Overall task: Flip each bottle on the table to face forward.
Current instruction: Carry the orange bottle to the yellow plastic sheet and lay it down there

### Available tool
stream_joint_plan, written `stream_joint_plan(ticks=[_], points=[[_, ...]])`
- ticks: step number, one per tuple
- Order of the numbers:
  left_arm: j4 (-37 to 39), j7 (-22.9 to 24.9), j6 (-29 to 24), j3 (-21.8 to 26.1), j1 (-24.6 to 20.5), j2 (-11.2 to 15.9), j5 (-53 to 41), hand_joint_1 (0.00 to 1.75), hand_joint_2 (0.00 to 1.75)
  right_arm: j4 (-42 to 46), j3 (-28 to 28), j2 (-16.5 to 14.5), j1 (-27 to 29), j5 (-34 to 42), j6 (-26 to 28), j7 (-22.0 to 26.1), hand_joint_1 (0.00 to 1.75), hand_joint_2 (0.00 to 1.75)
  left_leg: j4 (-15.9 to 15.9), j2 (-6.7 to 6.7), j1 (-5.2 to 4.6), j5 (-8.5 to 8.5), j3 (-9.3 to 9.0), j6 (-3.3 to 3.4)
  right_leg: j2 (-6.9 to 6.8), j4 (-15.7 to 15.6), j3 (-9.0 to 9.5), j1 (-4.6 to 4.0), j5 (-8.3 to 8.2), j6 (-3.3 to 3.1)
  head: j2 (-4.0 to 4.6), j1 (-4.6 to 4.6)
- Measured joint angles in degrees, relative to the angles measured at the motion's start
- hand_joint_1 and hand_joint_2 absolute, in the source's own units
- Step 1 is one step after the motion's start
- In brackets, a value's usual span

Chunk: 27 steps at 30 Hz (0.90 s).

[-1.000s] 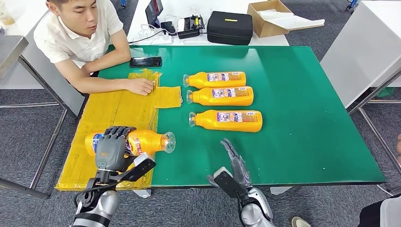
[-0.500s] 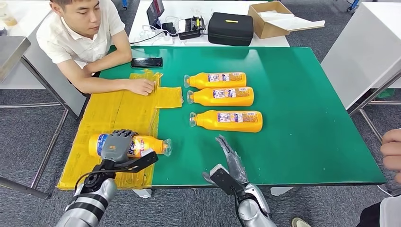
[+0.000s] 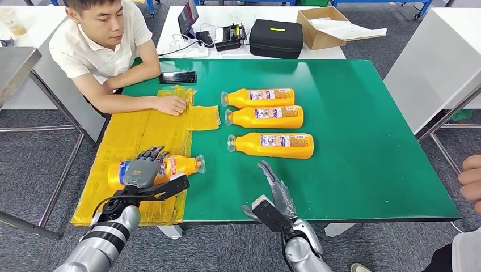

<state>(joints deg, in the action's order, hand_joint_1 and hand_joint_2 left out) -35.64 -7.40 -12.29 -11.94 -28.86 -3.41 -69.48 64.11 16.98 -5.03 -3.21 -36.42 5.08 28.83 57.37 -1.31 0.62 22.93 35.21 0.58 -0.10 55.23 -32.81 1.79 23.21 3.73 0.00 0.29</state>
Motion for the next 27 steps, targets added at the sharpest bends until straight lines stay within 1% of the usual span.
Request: stream_joint_plan(ticks=[4, 7, 13, 16, 20, 22, 24, 25, 27], points=[[1.7, -1.4, 5.1, 0.0, -1.6, 0.6, 1.4, 0.0, 1.75, -0.6, 0.0, 0.0, -0.3, 0.5, 0.0, 0.6, 0.0, 1.75, 0.0, 0.0, 0.0, 0.0, -0.06, 0.0, 0.0, 0.0, 0.13, 0.0, -0.04, 0.05, 0.0, -0.01], [2.8, -3.4, 8.0, 0.1, -2.7, 1.2, 3.2, 0.0, 1.75, -1.4, 0.0, 0.0, -0.9, 0.7, 0.0, 1.1, 0.0, 1.75, 0.0, 0.01, -0.01, 0.0, -0.12, 0.0, 0.0, 0.0, 0.19, 0.0, -0.08, 0.11, 0.0, -0.01], [3.6, -8.9, 11.8, 0.5, -3.3, 2.3, 7.9, 0.0, 1.75, -3.1, 0.0, 0.0, -1.9, 1.0, 0.1, 1.8, 0.0, 1.75, 0.0, 0.0, 0.0, 0.03, -0.19, -0.02, 0.0, 0.0, 0.27, 0.0, -0.04, 0.14, 0.0, 0.01], [3.3, -11.4, 12.5, 0.5, -2.9, 2.7, 11.2, 0.0, 1.75, -3.9, 0.0, 0.0, -2.4, 1.5, 0.1, 2.2, 0.0, 1.75, 0.0, -0.01, 0.0, 0.06, -0.24, -0.05, 0.0, 0.0, 0.29, 0.0, -0.01, 0.12, 0.0, 0.0], [0.7, -17.2, 13.7, 0.6, -0.4, 2.8, 19.1, 0.0, 1.75, -4.5, 0.1, 0.0, -2.5, 1.7, 0.1, 2.5, 0.0, 1.75, 0.0, 0.0, 0.0, 0.06, -0.26, -0.06, 0.01, 0.0, 0.26, 0.0, 0.05, 0.03, 0.0, -0.01], [-2.2, -20.1, 15.8, 0.7, 1.7, 2.8, 24.3, 0.0, 1.75, -4.7, 0.1, 0.0, -2.5, 1.7, 0.1, 2.6, 0.0, 1.75, 0.0, 0.02, 0.0, 0.06, -0.23, -0.06, 0.02, 0.0, 0.22, 0.01, 0.01, 0.07, 0.0, -0.01], [-6.7, -22.2, 17.6, 0.6, 4.6, 2.6, 30.1, 0.0, 1.75, -4.7, 0.1, 0.1, -2.4, 1.8, 0.1, 2.6, 0.0, 1.75, 0.0, 0.08, -0.01, 0.06, -0.16, -0.06, 0.04, 0.0, 0.11, 0.02, -0.04, 0.12, 0.0, -0.01], [-9.3, -22.7, 17.4, 0.5, 6.2, 2.5, 32.4, 0.0, 1.75, -4.7, 0.1, 0.1, -2.4, 1.7, 0.2, 2.6, 0.0, 1.75, 0.0, 0.11, -0.01, 0.06, -0.08, -0.05, 0.06, 0.0, 0.01, 0.02, -0.06, 0.14, 0.0, -0.01], [-14.3, -22.9, 15.1, 0.4, 9.3, 2.0, 34.9, 0.0, 1.75, -4.7, 0.1, 0.1, -2.2, 1.7, 0.4, 2.6, 0.0, 1.75, 0.0, 0.12, -0.01, 0.04, 0.12, -0.04, 0.08, 0.0, -0.22, 0.02, -0.08, 0.15, 0.0, -0.01]])
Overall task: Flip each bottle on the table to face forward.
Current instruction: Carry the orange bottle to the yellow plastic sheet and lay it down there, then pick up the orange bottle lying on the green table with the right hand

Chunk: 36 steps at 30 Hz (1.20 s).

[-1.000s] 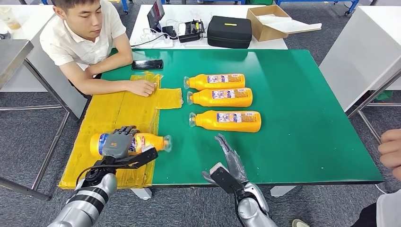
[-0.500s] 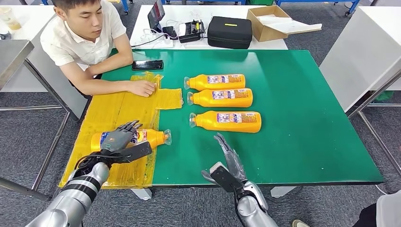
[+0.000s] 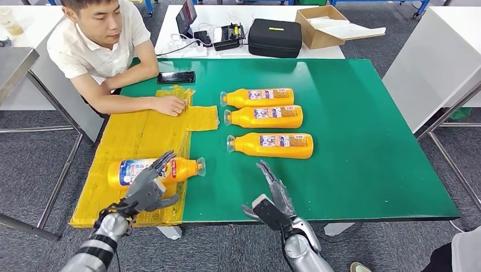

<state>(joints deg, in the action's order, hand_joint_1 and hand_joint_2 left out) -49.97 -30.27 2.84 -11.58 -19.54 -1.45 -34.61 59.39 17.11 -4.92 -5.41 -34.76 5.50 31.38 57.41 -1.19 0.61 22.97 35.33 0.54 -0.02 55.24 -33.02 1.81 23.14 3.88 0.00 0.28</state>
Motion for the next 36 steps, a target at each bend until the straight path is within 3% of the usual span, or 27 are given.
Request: stream_joint_plan(ticks=[7, 13, 21, 26, 30, 36], points=[[-13.3, -0.4, -13.5, -1.8, 6.4, -2.5, -2.0, 0.0, 1.75, 0.9, 0.1, 0.0, 0.7, -3.9, 3.4, -1.5, 0.0, 1.75, 0.0, 0.0, 0.01, -0.01, 0.46, 0.01, 0.0, 0.0, -0.39, -0.01, -0.02, 0.03, 0.0, 0.0], [-20.1, -1.7, -19.0, -3.9, 8.8, -4.0, -4.4, 0.0, 1.75, 1.3, 0.9, 0.6, 0.2, -13.1, 10.6, -4.8, 0.0, 1.75, 0.0, 0.0, 0.01, 0.0, 0.65, 0.01, 0.0, 0.0, -0.59, -0.01, -0.01, 0.03, 0.0, 0.0], [-23.2, -2.1, -19.6, -5.1, 9.6, -4.6, -4.5, 0.0, 1.75, 1.4, 1.6, 1.3, -0.2, -16.4, 12.5, -6.8, 0.0, 1.75, 0.0, 0.0, 0.02, 0.0, 0.67, 0.01, 0.0, 0.0, -0.61, -0.02, -0.02, 0.03, 0.0, 0.01], [-25.6, -2.5, -19.2, -6.3, 10.3, -5.9, -3.6, 0.0, 1.75, 1.4, 1.9, 2.5, -2.2, -27.1, 16.9, -12.9, 0.0, 1.75, 0.0, -0.01, 0.0, 0.0, 0.69, 0.01, 0.0, 0.0, -0.61, 0.0, -0.02, 0.04, 0.0, 0.0], [-27.6, -2.1, -16.8, -7.8, 11.4, -6.7, -1.7, 0.0, 1.75, 1.4, 1.9, 4.2, -4.0, -37.5, 17.5, -20.8, 0.0, 1.75, 0.0, -0.02, -0.01, 0.0, 0.7, 0.01, 0.0, 0.0, -0.61, 0.01, -0.03, 0.05, 0.0, 0.01], [-30.2, -1.9, -11.6, -8.7, 13.5, -7.9, 2.6, 0.0, 1.75, 1.1, 1.9, 6.7, -5.6, -47.0, 17.0, -28.6, 0.0, 1.75, 0.0, 0.0, 0.0, 0.0, 0.72, 0.01, 0.0, 0.0, -0.64, 0.0, -0.03, 0.05, 0.0, 0.02]])
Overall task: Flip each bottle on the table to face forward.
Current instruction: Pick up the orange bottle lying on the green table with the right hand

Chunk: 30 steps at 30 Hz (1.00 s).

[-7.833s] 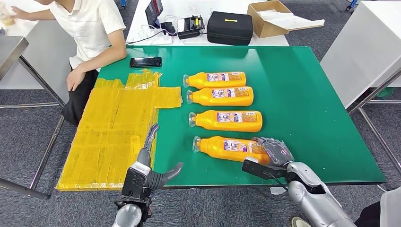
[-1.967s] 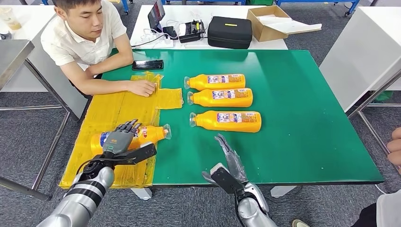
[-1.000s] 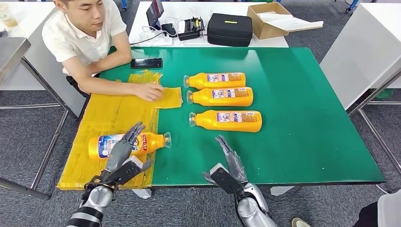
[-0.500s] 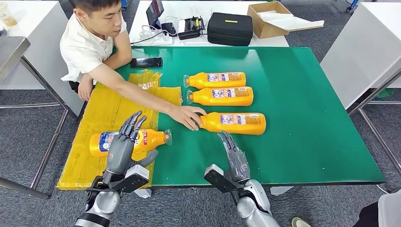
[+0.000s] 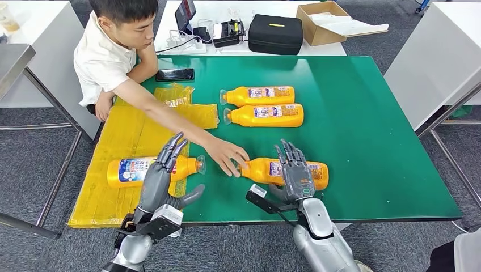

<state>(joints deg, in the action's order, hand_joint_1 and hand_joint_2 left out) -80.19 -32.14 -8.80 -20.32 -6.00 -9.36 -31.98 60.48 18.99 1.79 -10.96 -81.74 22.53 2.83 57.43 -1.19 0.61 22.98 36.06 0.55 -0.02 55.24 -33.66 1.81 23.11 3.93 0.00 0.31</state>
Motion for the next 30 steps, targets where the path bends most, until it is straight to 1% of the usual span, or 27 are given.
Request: stream_joint_plan(ticks=[3, 6, 12, 15, 18, 22, 30], points=[[-1.5, 0.1, 2.7, -1.5, 2.0, -0.8, 1.5, 0.0, 1.75, -0.5, -0.3, 1.7, -1.3, -4.3, -2.7, -3.6, 0.0, 1.75, 0.0, -0.03, 0.0, 0.0, 0.02, 0.0, -0.02, 0.0, -0.01, 0.01, 0.01, 0.0, 0.0, -0.01], [-2.1, 1.0, 2.8, -2.8, 3.0, -1.1, 1.3, 0.0, 1.75, -1.0, -0.8, 2.7, -1.9, -5.6, -6.3, -5.1, 0.0, 1.75, 0.0, -0.03, -0.01, 0.0, 0.05, 0.01, -0.02, 0.0, -0.02, 0.01, 0.01, 0.0, 0.0, -0.01], [-2.6, 3.8, 2.5, -3.6, 4.0, -1.6, -0.2, 0.0, 1.75, -1.3, -1.0, 3.1, -2.4, -7.9, -15.0, -11.3, 0.0, 1.75, 0.0, 0.02, 0.01, 0.01, -0.01, 0.0, 0.03, 0.0, -0.02, -0.04, 0.0, -0.01, 0.0, 0.0], [-2.7, 5.1, 2.9, -3.6, 4.6, -1.9, -0.5, 0.0, 1.75, -1.3, -0.7, 3.5, -3.0, -8.2, -17.9, -13.6, 0.0, 1.75, 0.0, 0.01, 0.04, 0.01, -0.1, 0.0, 0.02, 0.0, 0.0, -0.06, 0.02, -0.02, 0.0, -0.01], [-2.8, 5.9, 3.6, -3.7, 5.3, -2.1, -0.5, 0.0, 1.75, -0.9, -0.4, 4.3, -2.9, -8.3, -19.3, -13.6, 0.0, 1.75, 0.0, -0.01, 0.03, 0.01, -0.14, 0.0, 0.02, 0.0, 0.05, -0.04, 0.02, -0.02, 0.0, -0.01], [-2.8, 6.1, 3.7, -3.7, 5.9, -2.1, -0.5, 0.0, 1.75, -0.3, -0.3, 5.2, -2.6, -8.2, -19.8, -13.3, 0.0, 1.75, 0.0, -0.01, 0.02, 0.0, -0.16, 0.02, 0.02, 0.0, 0.12, -0.02, -0.01, 0.01, 0.0, -0.01], [-2.9, 6.1, 3.7, -3.7, 6.0, -2.1, -0.4, 0.0, 1.75, 0.6, -0.1, 5.9, -2.1, -7.9, -19.9, -13.2, 0.0, 1.75, 0.0, 0.0, 0.03, 0.0, -0.21, 0.02, 0.02, 0.0, 0.16, -0.04, -0.02, 0.02, 0.0, 0.0]])
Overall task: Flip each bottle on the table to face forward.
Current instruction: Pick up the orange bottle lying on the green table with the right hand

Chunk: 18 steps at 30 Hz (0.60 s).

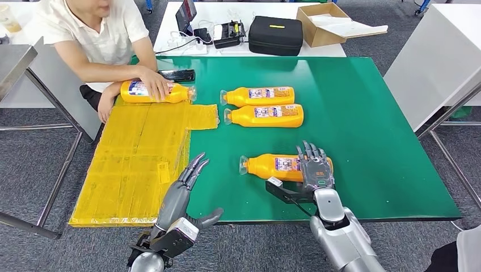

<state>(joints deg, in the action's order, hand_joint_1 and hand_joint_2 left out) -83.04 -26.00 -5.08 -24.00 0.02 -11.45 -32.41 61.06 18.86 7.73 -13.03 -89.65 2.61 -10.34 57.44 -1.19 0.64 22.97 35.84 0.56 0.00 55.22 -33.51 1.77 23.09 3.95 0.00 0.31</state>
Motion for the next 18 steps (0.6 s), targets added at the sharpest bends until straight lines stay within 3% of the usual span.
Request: stream_joint_plan(ticks=[18], points=[[0.0, 0.0, 0.1, 0.0, 0.0, 0.0, 0.0, 0.0, 1.75, 0.3, 0.1, 0.2, 0.3, 0.0, -0.1, 0.0, 0.0, 1.75, 0.0, 0.0, 0.0, 0.0, -0.01, 0.0, 0.0, 0.0, 0.0, 0.0, 0.0, 0.0, 0.0, 0.0]])
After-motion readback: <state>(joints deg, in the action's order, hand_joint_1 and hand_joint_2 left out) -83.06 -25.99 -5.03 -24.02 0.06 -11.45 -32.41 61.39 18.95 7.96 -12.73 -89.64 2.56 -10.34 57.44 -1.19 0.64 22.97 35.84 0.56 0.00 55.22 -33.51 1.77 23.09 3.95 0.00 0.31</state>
